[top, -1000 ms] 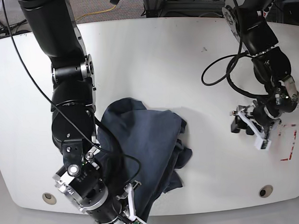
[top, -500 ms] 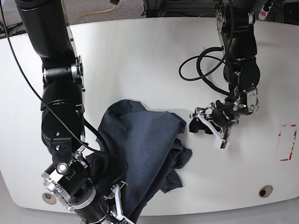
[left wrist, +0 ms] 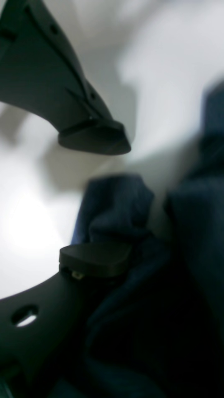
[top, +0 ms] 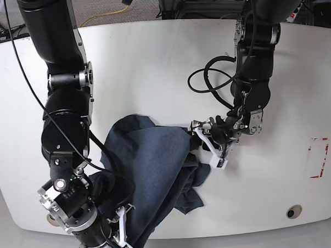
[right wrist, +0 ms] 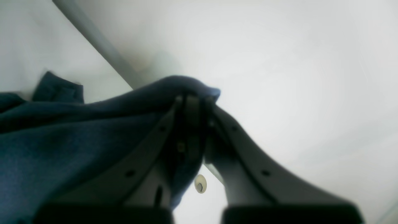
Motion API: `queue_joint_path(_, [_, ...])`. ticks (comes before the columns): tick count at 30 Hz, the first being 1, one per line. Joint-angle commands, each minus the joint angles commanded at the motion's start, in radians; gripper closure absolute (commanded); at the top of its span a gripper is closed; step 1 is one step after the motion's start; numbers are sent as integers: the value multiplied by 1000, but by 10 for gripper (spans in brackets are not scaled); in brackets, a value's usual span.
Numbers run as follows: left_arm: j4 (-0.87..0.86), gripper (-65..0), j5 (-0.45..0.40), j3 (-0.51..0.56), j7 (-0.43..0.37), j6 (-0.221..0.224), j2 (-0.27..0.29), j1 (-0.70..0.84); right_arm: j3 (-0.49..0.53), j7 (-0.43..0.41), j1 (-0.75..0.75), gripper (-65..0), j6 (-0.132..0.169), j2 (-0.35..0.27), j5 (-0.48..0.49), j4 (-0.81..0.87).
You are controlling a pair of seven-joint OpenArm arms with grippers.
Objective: Fold the T-shirt properly
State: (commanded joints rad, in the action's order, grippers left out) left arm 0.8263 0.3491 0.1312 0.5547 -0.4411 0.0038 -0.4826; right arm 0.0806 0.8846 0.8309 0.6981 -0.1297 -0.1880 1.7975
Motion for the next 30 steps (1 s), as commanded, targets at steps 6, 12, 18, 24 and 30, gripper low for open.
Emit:
queue_joint_path(6, [3, -36, 0, 48, -2, 0, -2, 3, -2, 0, -2, 0, 0, -3, 0, 2])
queue_joint_path(12, [123, 0, 5, 41, 5, -2, -14, 86, -52, 0, -14, 0, 0, 0, 0, 2])
queue_joint_path(18, [446, 0, 41, 41, 115, -2, -106, 264, -83, 0, -25, 0, 0, -3, 0, -2])
queue_joint_path(24, [718, 0, 97, 40, 146, -2, -245, 479, -84, 0, -51, 0, 0, -6, 0, 5])
queue_joint_path(30, [928, 0, 107, 15, 147, -2, -344, 683, -84, 0, -51, 0, 0, -5, 0, 5])
